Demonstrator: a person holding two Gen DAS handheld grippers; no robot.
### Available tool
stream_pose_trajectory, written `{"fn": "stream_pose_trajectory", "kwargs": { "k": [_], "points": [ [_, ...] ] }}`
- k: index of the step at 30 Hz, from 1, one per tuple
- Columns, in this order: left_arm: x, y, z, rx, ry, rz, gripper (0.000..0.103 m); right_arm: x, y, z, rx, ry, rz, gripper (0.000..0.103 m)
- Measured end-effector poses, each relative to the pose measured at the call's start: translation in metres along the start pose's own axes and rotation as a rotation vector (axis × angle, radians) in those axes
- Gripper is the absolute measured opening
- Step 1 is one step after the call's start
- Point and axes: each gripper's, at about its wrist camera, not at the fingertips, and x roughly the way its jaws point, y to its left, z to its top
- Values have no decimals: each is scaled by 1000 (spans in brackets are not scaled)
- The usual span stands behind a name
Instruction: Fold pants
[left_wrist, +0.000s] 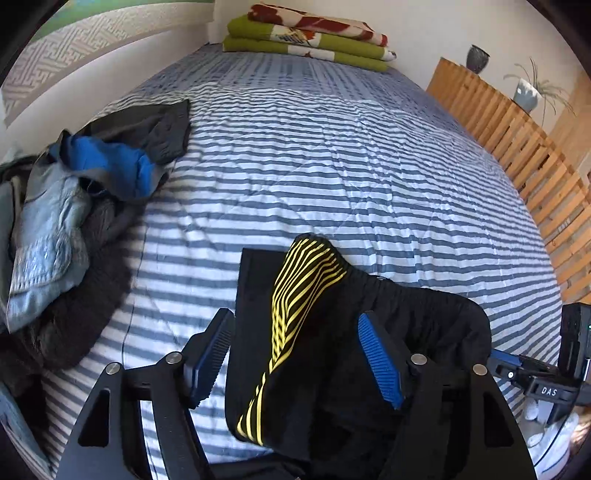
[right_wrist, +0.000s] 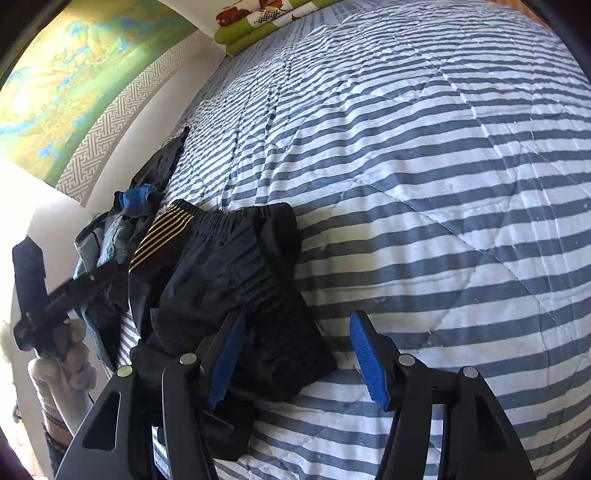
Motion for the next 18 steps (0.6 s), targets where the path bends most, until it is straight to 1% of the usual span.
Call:
{"fn": "stream_pose_trajectory", "kwargs": {
  "k": [3,5,6,7,8,9,10,11,12,14,17,18],
  "points": [
    [39,-15,20,72,66,65,74,17,7,0,-14,41,7,59],
    [68,-21,27,77,119,63,74,27,9,-2,-23,66,-6,59],
    [79,-22,28,77,137,54,73,29,10,-2,-30,60,-8,59],
    [89,-25,28,89,144,55,56,28,11,-1,-36,60,-3,59],
    [95,-28,26,106,148,76,34,28,12,0,-39,66,16,59],
    [99,-30,26,111,156,82,5,27,12,1,-43,70,28,58],
    [98,-30,26,102,151,70,4,26,11,1,-45,64,24,46],
    [94,-28,26,93,131,59,4,24,12,1,-52,58,11,26],
    [87,-26,27,84,106,53,3,22,13,2,-59,58,4,22],
    [66,-17,32,51,61,33,3,14,13,5,-54,30,-2,21],
    [18,-3,40,10,-33,-34,3,-11,16,9,-51,-31,-8,21],
    [-2,4,42,-10,-75,-79,3,-23,18,10,-47,-60,-5,21]
  ]
}}
